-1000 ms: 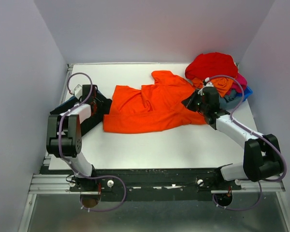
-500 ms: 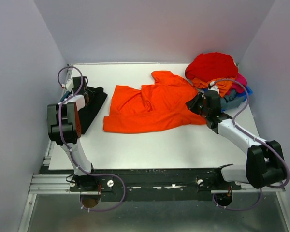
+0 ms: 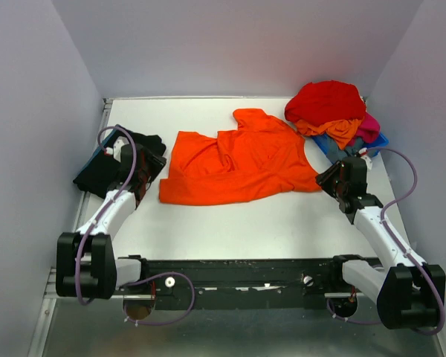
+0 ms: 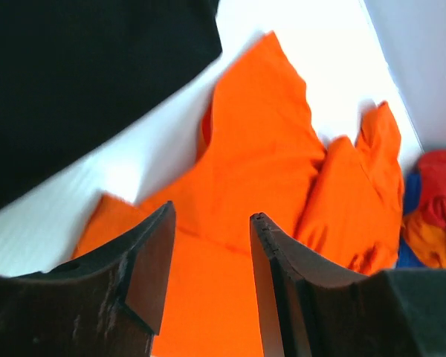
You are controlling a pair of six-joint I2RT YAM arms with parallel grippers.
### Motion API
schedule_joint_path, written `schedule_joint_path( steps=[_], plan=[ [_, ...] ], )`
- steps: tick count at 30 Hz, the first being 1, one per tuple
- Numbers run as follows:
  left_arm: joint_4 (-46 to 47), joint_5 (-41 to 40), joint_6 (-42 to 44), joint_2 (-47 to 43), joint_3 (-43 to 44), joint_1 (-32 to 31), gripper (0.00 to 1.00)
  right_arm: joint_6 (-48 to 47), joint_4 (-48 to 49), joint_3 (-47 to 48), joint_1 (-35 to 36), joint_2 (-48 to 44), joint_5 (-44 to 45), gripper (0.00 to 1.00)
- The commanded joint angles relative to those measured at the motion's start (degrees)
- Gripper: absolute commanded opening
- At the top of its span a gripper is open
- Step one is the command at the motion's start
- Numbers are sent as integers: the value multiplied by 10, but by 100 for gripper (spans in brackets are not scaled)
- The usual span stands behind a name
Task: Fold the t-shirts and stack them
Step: Flatten out the tshirt
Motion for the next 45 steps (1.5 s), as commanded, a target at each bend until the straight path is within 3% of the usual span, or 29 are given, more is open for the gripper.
schedule_joint_path(
  steps=[1,11,20,22,24,27,28,31,36,45],
  plan=[
    [-51,-32,-49,-88,-71,-32,58,22,-30,-22,-8,-17,-19,45],
    [-113,-72,-146,-135,-158,-67,68,50,28,-54,-9,-11,-27,47],
    [-75,-79,-158,-61,-158,-67,64,61,32,-50,-8,15,-23,52],
    [-70,-78,-162,-42,-150,-67,58,70,31,-50,-8,19,-20,52],
    [-48,-80,-172,-32,-157,-67,44,74,31,-51,-8,21,-13,52],
    [-39,-90,-169,-27,-155,-59,6,80,27,-49,-8,33,-3,52],
    [-72,-107,-165,-31,-144,-57,0,80,23,-47,-8,37,-1,52],
    [-144,-161,-148,-72,-129,-42,0,81,-1,-33,-8,52,8,52],
    [-121,-129,-123,-139,-171,8,0,92,-1,-41,-8,70,-6,53],
    [-102,-102,-112,-121,-169,9,0,98,15,-31,-8,134,-71,54]
  ],
)
